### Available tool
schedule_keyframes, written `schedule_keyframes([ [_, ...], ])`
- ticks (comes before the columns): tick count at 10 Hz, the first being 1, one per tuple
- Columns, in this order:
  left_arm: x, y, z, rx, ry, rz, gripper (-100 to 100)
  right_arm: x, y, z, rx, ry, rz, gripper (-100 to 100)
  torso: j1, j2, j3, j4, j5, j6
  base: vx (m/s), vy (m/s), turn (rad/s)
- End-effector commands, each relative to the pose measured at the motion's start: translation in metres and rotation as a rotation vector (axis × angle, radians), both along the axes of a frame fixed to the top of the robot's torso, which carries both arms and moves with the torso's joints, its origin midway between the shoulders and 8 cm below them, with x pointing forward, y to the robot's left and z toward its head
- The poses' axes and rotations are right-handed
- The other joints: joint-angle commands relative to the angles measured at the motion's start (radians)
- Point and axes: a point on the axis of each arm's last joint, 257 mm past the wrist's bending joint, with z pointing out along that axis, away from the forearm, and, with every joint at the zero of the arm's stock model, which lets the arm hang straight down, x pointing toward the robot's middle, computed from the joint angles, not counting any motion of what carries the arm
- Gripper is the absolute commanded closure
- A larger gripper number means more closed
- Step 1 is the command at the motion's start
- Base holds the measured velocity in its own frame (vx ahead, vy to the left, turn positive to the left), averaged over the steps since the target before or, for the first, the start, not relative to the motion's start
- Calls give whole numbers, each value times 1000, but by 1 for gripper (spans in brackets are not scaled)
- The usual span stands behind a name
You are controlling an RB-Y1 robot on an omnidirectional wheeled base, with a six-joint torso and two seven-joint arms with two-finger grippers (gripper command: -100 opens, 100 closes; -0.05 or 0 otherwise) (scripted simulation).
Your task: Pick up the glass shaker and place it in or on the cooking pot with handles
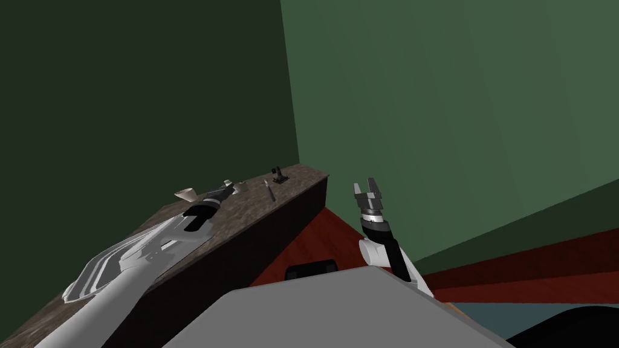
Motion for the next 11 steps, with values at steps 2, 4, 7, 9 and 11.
schedule_keyframes([
  [2, 4, -12, 14, 1, 0, -50, 100, 0, 0, 0, 0, 0, 0, 0, 4, 0, 0, 0, 1, -1, -164, 202, -85],
  [4, 8, -25, 18, 6, 12, -94, 100, 0, 0, 0, 0, 0, 0, 0, 7, -1, 0, 0, 2, -1, -168, 211, -68],
  [7, 12, -46, 13, 15, 45, -164, 100, 0, 0, 0, 0, 0, 0, 0, 9, 1, 0, 0, 2, -1, -177, 223, -36],
  [9, 13, -59, 5, 20, 73, -208, 100, 0, 0, 0, 0, 0, 0, 0, 10, -3, -2, -1, 3, -2, -109, 232, -4],
  [11, 12, -71, -7, 23, 102, -248, 100, 0, 0, 0, 0, 0, 0, 0, 10, -6, -4, -2, 3, -2, -70, 245, 10],
])
